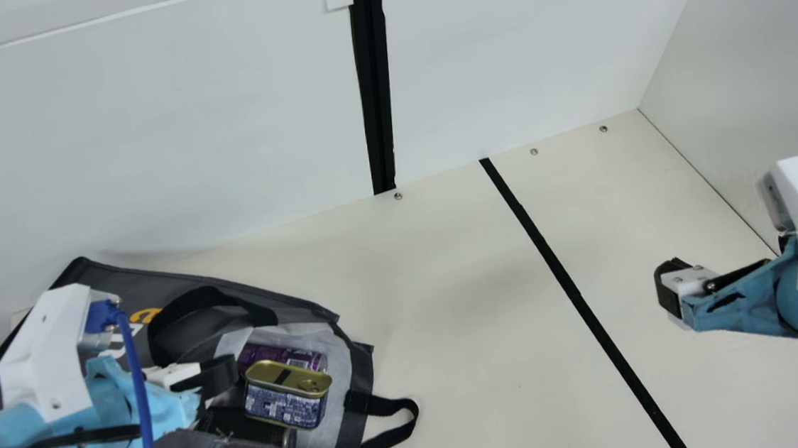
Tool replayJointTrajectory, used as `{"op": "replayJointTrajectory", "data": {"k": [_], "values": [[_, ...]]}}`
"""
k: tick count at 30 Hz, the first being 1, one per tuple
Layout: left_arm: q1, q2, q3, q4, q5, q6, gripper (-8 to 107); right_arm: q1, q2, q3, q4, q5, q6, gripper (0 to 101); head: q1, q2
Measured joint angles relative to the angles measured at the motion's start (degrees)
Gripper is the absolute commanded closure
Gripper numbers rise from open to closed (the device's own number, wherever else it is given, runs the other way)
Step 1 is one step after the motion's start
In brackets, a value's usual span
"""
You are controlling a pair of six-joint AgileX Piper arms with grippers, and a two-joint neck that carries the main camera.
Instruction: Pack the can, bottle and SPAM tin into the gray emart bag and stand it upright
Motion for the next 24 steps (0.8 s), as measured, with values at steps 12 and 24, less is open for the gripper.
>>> {"op": "replayJointTrajectory", "data": {"k": [12,24], "values": [[0.0,0.0,0.0,0.0,0.0,0.0,107,3.4,-1.1,-0.4,-4.6,1.7,11.4,6,0.0,0.0],[0.0,0.0,0.0,0.0,0.0,0.0,107,3.9,-1.8,-0.7,-5.4,1.6,14.6,6,0.0,0.0]]}}
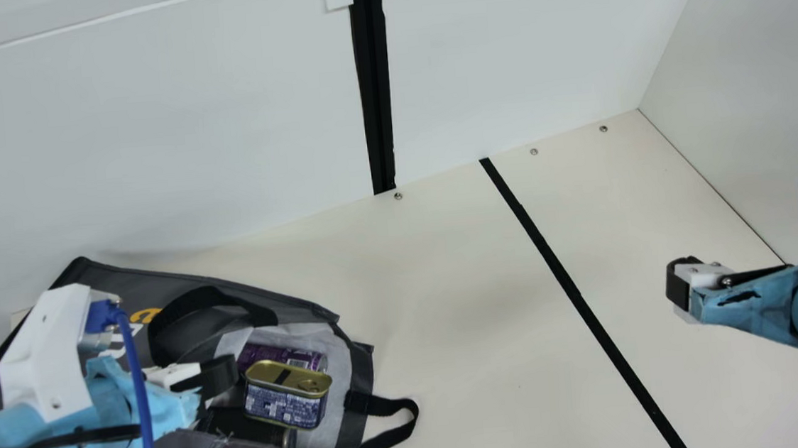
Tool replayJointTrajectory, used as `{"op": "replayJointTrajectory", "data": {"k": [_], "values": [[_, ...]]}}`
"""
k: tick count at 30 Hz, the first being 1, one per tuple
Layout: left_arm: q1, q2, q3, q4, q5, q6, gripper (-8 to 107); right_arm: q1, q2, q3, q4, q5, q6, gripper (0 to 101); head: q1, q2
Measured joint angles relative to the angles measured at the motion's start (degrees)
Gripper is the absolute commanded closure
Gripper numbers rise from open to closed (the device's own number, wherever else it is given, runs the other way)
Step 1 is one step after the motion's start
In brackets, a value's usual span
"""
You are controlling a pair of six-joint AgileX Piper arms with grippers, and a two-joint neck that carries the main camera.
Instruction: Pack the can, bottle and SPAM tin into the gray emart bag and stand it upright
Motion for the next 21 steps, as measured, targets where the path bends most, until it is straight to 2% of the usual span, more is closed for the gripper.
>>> {"op": "replayJointTrajectory", "data": {"k": [11,21], "values": [[0.0,0.0,0.0,0.0,0.0,0.0,107,1.7,0.1,-0.4,0.8,0.0,-0.5,6,0.0,0.0],[0.0,0.0,0.0,0.0,0.0,0.0,107,6.3,0.9,-1.5,5.6,-0.1,-4.7,6,0.0,0.0]]}}
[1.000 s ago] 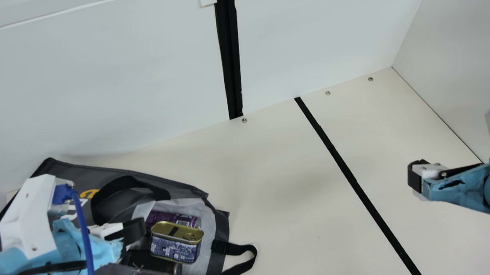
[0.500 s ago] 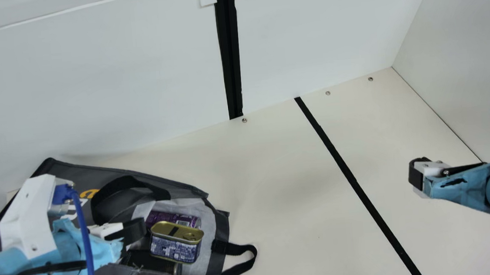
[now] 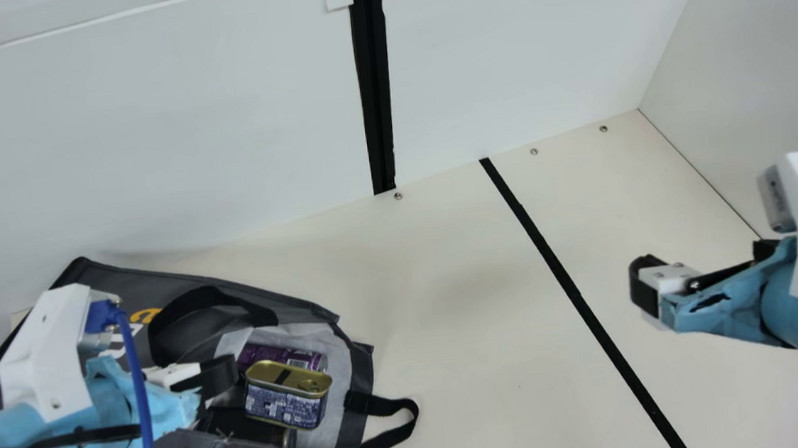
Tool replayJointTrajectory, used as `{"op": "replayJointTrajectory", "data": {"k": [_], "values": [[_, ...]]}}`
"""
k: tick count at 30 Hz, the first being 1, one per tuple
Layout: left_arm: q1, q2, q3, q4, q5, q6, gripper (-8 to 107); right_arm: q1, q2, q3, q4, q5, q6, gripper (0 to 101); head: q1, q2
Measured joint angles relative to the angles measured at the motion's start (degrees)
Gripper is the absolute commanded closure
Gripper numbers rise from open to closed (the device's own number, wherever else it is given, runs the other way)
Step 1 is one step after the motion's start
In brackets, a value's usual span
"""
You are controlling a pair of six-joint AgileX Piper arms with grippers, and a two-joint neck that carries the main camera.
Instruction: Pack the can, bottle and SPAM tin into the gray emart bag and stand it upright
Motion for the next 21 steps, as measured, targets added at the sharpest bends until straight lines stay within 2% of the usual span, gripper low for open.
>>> {"op": "replayJointTrajectory", "data": {"k": [9,21], "values": [[0.0,0.0,0.0,0.0,0.0,0.0,107,1.7,0.7,1.5,5.3,0.1,-7.5,6,0.0,0.0],[0.0,0.0,0.0,0.0,0.0,0.0,107,-2.0,2.1,4.9,16.2,-0.1,-21.2,6,0.0,0.0]]}}
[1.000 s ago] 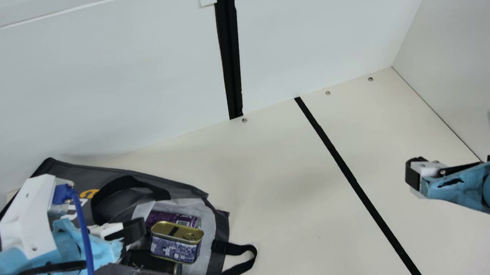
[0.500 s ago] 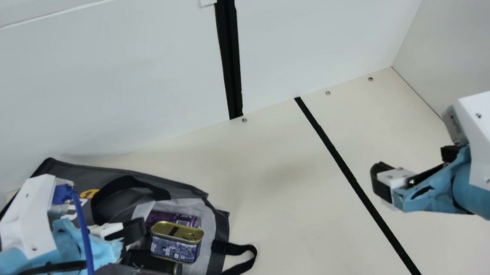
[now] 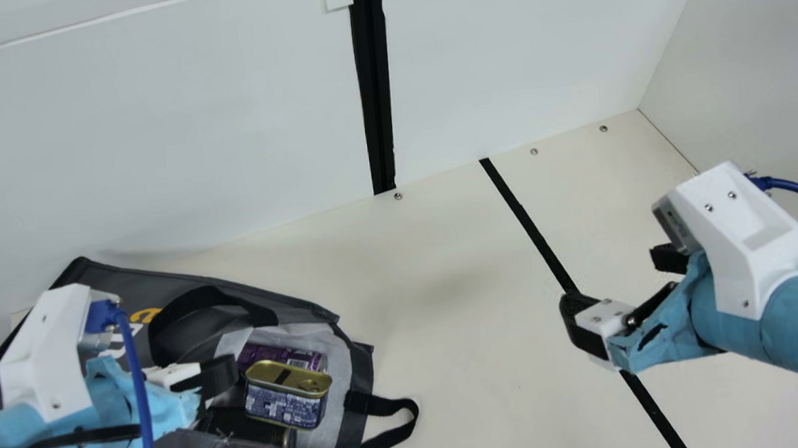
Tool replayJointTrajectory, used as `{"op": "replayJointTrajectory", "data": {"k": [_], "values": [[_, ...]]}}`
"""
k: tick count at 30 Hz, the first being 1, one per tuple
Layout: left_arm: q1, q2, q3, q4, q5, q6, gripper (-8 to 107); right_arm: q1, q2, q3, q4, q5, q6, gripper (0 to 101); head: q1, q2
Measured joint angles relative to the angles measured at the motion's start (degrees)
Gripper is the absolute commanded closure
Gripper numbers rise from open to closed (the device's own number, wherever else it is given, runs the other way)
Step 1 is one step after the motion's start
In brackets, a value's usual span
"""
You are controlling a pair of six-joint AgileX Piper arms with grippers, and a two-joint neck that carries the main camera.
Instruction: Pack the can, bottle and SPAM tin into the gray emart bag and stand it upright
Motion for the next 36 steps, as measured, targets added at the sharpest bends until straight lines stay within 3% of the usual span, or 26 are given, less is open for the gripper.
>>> {"op": "replayJointTrajectory", "data": {"k": [17,36], "values": [[0.0,0.0,0.0,0.0,0.0,0.0,107,-5.6,3.0,8.5,16.3,0.0,-22.1,6,0.0,0.0],[0.0,0.0,0.0,0.0,0.0,0.0,107,-3.7,7.3,18.6,28.9,-1.8,-38.6,6,0.0,0.0]]}}
